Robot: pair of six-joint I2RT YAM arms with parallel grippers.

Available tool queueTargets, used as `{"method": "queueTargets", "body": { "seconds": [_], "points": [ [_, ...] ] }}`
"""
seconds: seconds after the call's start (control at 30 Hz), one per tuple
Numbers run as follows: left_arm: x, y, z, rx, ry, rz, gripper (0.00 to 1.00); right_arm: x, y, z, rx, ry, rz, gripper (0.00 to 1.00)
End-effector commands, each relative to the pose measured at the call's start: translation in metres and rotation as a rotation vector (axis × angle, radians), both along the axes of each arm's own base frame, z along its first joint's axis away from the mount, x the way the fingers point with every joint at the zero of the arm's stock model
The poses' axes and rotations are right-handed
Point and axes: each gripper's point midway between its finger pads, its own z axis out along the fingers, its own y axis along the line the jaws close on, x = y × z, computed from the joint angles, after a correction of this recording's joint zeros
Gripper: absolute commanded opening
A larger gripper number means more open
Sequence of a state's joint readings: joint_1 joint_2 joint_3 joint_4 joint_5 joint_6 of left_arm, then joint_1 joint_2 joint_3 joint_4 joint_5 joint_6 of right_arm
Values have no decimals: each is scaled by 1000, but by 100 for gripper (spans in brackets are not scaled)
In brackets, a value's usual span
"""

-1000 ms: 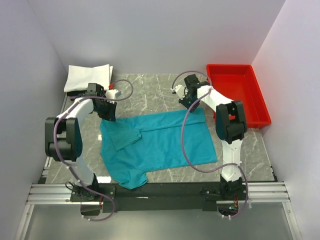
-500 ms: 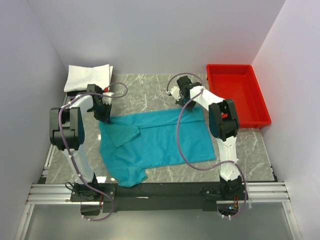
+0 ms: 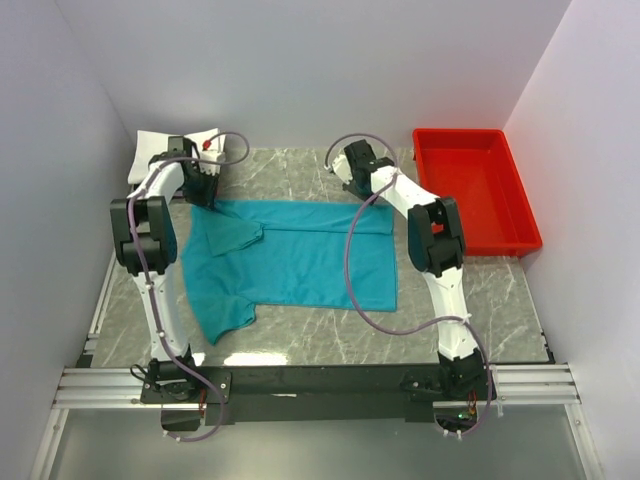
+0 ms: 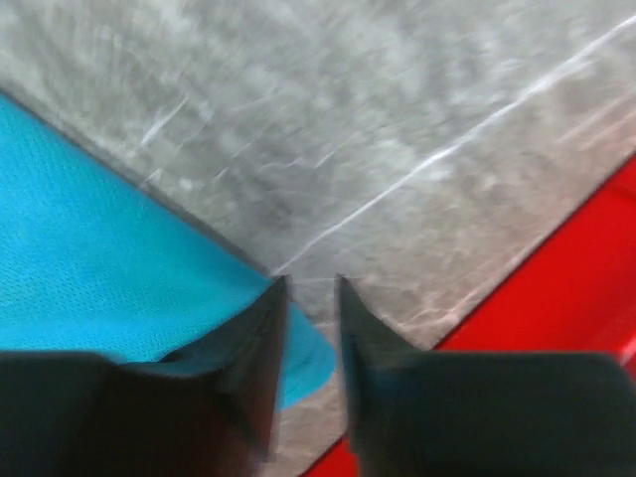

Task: Fold and stack the t-shirts
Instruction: Fold the tshirt

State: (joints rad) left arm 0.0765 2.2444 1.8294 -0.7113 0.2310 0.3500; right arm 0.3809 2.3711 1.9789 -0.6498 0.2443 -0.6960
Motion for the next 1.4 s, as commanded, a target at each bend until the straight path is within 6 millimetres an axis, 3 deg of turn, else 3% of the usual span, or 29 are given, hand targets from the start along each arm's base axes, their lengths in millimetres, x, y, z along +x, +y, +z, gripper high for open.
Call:
{"method": "queueTargets", "body": {
  "seconds": [0.0,0.03,0.1,0.13,0.17,0.2,0.23,0.27,0.3,0.33,0.37,0.47,0.5,0.57,0.6,0.67,0.7,0.8,0.97,1.13,1.3,1.37],
  "points": [
    [6,-11,76,-52,-148,-75,32,17,13,84,116,-164,-1,38],
    [-1,-14,104,-60,-195,-96,34,11,16,94,149,-163,8,41],
    [-15,-18,129,-86,-243,-131,38,-14,18,122,198,-159,26,52],
    [-35,-21,149,-97,-272,-148,44,-26,21,128,229,-141,45,57],
    [-48,-24,159,-128,-295,-197,52,-49,19,141,250,-126,51,61],
    [-73,-26,170,-134,-313,-220,60,-64,19,145,266,-101,63,71],
    [-91,-28,171,-144,-301,-246,71,-81,20,148,285,-69,77,73],
    [-106,-21,170,-121,-305,-288,72,-112,18,151,318,-18,92,77],
    [-122,-22,171,-132,-304,-316,74,-130,21,151,326,9,117,82],
    [-145,-23,170,-132,-294,-338,75,-147,20,150,324,29,132,82],
    [-174,-18,160,-134,-227,-388,75,-176,14,144,313,67,153,82],
    [-239,-18,138,-148,-114,-487,72,-238,15,126,293,146,227,81],
    [-252,-18,133,-143,-93,-500,72,-256,21,119,287,172,266,77],
    [-284,-17,115,-109,-43,-537,70,-287,16,97,257,225,296,70],
    [-310,-22,106,-120,8,-555,68,-296,15,90,247,245,306,68],
    [-330,-20,95,-88,38,-594,68,-314,13,72,249,286,313,63],
    [-350,-23,83,-84,68,-606,68,-320,14,66,258,306,316,59],
    [-370,-19,64,-14,95,-608,68,-339,16,44,247,358,328,56],
    [-372,-19,56,7,110,-568,70,-342,14,10,169,345,324,55],
    [-374,-19,51,22,161,-594,71,-331,10,-3,122,299,291,56],
    [-373,-10,36,152,175,-690,74,-333,1,-17,70,319,274,58],
    [-370,-16,34,165,170,-733,74,-334,-2,-24,48,328,271,58]
  ]
}}
